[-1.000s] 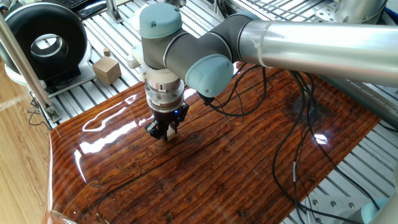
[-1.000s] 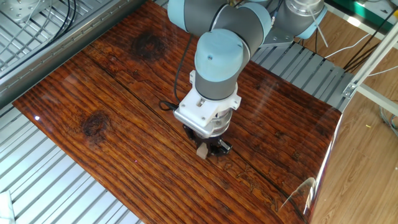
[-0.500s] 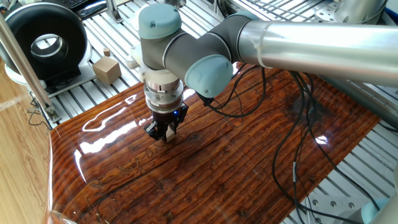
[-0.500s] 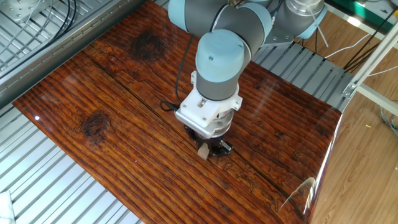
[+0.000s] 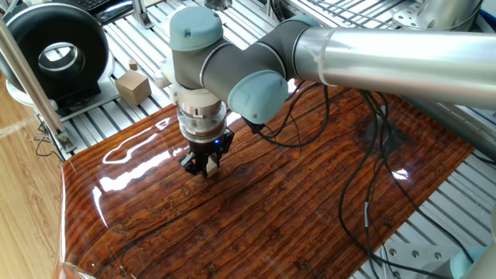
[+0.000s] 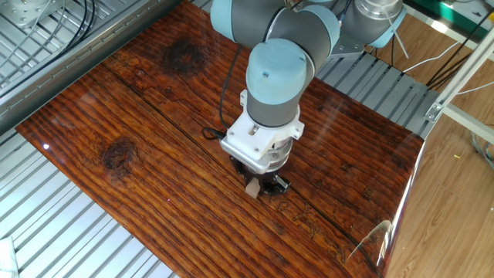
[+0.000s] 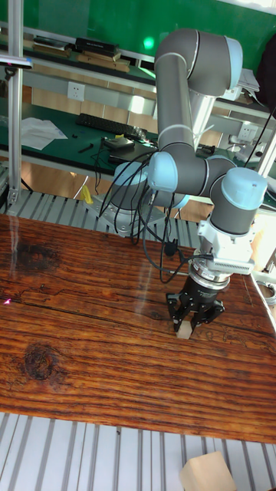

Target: Hold a small block with the gripper and sweep it from left to right on the table

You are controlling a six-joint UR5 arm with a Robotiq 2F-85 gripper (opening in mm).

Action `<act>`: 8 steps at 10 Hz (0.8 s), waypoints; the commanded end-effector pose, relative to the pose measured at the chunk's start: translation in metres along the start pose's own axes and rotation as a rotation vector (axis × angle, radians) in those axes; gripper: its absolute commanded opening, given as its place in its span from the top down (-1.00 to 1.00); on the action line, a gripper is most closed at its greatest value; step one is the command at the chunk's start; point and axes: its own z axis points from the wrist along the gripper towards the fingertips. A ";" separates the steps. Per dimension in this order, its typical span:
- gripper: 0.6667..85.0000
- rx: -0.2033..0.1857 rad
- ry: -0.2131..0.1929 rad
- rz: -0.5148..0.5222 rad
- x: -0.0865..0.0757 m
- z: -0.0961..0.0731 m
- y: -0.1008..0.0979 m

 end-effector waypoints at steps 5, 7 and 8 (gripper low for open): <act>0.99 -0.003 0.005 0.021 0.005 0.003 0.016; 0.99 -0.006 0.017 0.020 0.008 -0.006 0.016; 0.99 -0.007 0.018 0.022 0.008 -0.007 0.016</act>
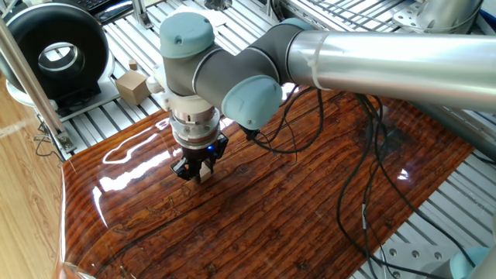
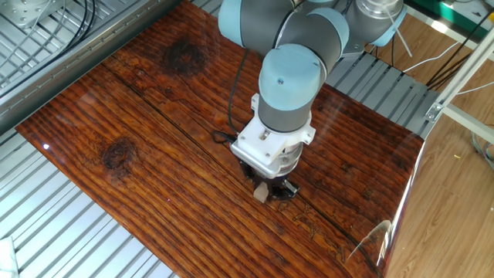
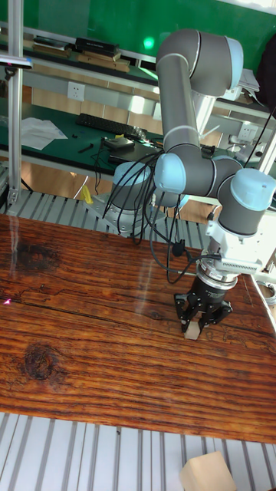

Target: Hold a small block with the gripper and sweep it from left to right on the table

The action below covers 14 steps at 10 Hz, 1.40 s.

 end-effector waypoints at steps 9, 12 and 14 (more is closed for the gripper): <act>0.99 -0.019 0.014 0.021 0.006 -0.005 0.006; 0.99 0.000 0.004 0.022 0.001 -0.005 0.000; 0.99 0.009 -0.001 0.022 -0.004 -0.014 -0.005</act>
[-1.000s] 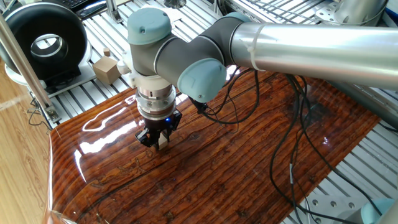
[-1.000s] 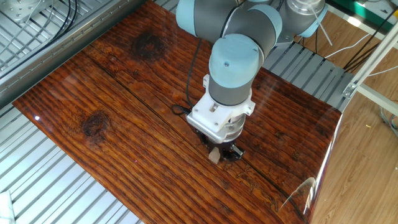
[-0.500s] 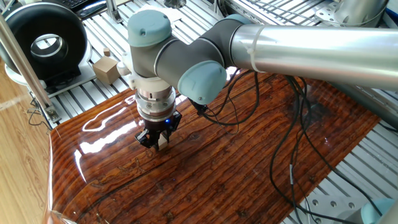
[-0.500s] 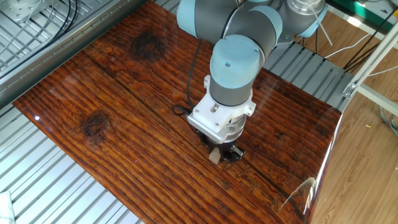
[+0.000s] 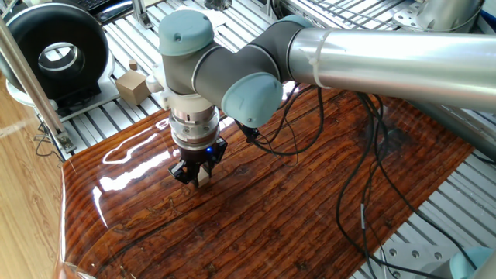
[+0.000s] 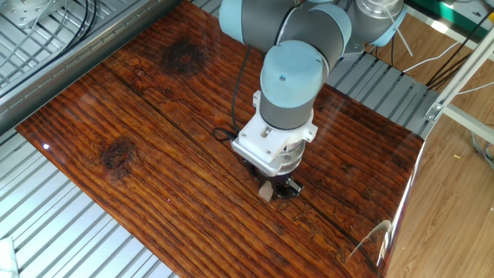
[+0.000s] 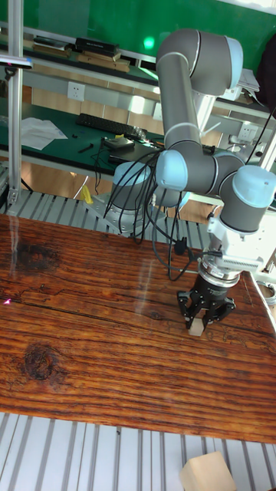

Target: Hold a small block with the gripper and sweep it from left to right on the table

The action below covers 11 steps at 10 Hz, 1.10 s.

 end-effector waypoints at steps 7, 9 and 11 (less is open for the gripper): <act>0.90 -0.007 -0.026 -0.003 -0.023 -0.015 -0.007; -0.44 -0.087 -0.077 -0.059 -0.035 -0.017 0.014; -0.51 -0.076 -0.004 -0.054 -0.016 -0.018 0.013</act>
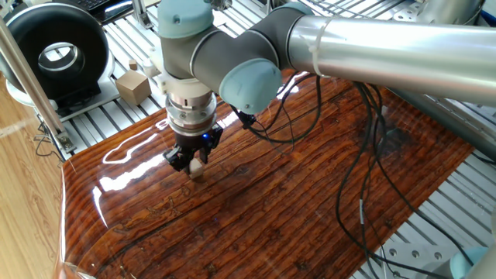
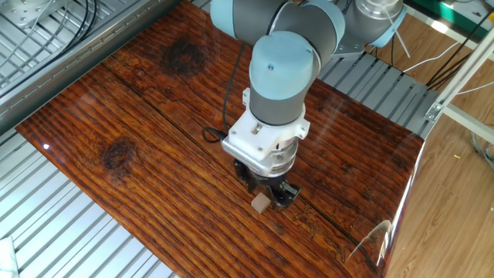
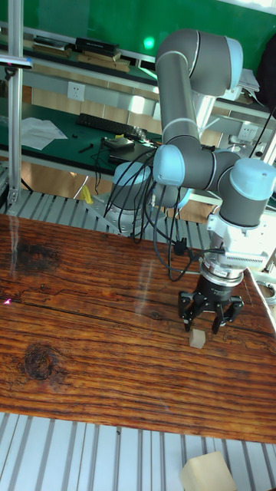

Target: Hold a small block with the gripper and sweep it from left to right on the table

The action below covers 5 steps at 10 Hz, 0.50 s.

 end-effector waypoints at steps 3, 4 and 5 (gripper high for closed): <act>-0.18 -0.056 0.052 0.006 -0.021 -0.020 -0.004; 0.15 -0.048 0.052 0.015 -0.034 -0.029 -0.014; 0.38 -0.064 0.053 0.021 -0.044 -0.040 -0.017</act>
